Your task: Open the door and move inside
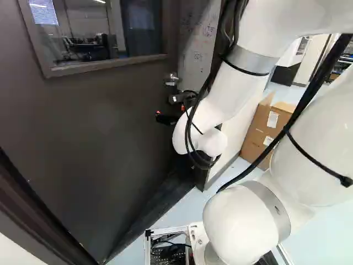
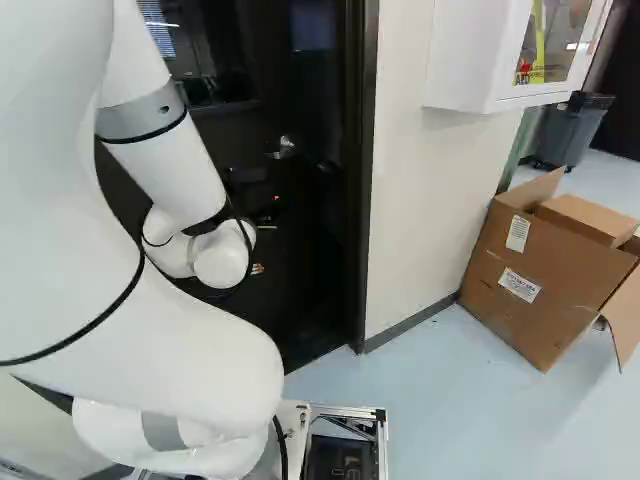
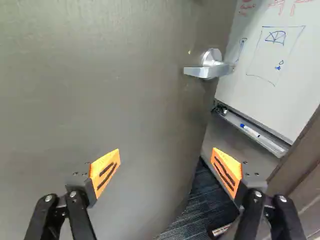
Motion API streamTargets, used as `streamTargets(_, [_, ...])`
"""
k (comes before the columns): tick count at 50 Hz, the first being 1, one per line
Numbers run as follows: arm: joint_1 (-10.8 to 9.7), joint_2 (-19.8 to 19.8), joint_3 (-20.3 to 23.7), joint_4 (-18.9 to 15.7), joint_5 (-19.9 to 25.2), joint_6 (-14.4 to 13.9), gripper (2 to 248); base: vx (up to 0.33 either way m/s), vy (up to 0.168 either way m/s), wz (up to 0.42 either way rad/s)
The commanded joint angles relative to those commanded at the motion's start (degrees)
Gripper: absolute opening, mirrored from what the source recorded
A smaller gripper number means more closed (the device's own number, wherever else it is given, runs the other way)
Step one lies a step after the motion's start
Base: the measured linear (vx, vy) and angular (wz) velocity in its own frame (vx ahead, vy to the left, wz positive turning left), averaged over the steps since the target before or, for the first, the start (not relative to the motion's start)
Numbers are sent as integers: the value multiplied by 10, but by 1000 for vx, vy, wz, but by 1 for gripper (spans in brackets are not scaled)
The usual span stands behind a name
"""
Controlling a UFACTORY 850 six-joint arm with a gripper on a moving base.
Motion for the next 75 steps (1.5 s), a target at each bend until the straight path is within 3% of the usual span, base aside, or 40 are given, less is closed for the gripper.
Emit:
streamTargets(50, [-36, -133, -134, 151, 0, 0, 247, 0, 0, 0])
streamTargets(75, [-19, -197, -205, 207, -23, 0, 247, 0, 0, 0])
